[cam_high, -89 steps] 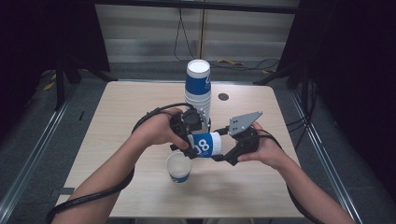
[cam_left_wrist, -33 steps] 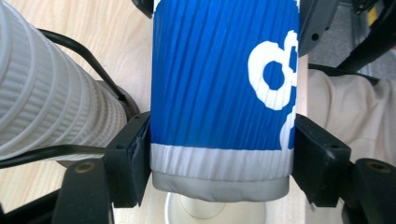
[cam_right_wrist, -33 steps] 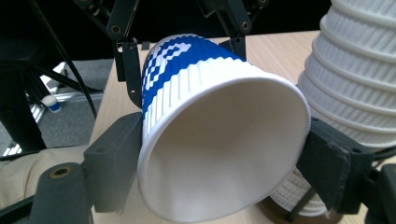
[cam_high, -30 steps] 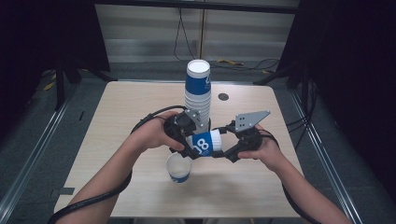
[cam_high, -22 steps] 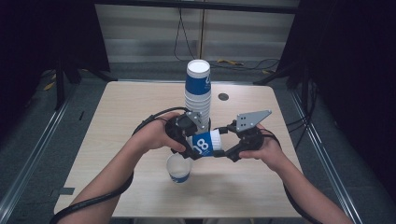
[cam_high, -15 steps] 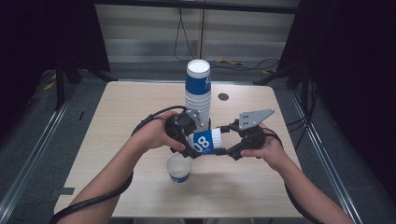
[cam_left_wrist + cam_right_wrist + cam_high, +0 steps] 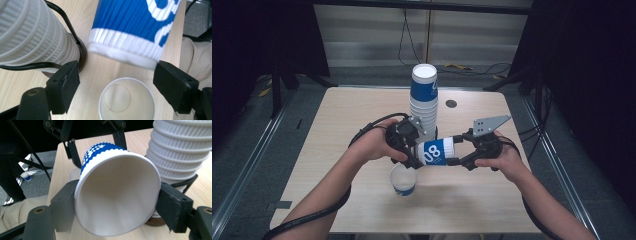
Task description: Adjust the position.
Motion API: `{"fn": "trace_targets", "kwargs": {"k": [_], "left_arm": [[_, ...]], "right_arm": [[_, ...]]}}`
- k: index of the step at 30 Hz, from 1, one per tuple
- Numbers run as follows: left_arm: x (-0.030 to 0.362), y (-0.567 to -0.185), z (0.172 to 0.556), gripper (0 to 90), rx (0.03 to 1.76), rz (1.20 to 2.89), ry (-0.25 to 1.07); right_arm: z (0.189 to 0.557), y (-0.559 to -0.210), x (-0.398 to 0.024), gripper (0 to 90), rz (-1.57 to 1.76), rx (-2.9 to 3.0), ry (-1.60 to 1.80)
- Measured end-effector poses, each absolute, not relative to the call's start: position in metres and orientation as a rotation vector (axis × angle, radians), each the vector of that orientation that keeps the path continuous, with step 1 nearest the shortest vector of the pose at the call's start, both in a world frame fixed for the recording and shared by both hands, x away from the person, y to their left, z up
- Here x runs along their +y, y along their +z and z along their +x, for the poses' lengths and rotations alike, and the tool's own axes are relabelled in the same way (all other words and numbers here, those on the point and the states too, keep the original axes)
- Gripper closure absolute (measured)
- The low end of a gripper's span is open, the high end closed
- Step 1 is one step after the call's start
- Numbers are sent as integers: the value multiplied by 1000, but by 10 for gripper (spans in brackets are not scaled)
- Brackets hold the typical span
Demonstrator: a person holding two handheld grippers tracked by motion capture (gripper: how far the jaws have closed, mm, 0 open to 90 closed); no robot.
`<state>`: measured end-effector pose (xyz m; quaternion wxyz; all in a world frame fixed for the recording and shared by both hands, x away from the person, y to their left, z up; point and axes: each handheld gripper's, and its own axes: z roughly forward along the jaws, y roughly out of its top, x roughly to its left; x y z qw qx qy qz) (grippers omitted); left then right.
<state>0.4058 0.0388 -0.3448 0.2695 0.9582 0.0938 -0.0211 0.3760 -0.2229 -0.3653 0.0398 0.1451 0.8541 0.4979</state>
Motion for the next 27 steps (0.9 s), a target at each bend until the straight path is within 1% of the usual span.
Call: {"fn": "trace_targets", "kwargs": {"k": [6, 16, 22, 27], "left_arm": [[40, -343, 406, 208, 245, 2581, -21], [42, -341, 405, 211, 247, 2600, -20], [51, -341, 406, 203, 271, 2587, -12], [60, -344, 405, 198, 330, 2566, -13]], "right_arm": [[375, -364, -226, 242, 454, 2629, 1501], [377, -368, -229, 242, 499, 2672, 1420], [377, -370, -235, 240, 534, 2743, 1285], [378, -378, -238, 236, 595, 2802, 1146]]}}
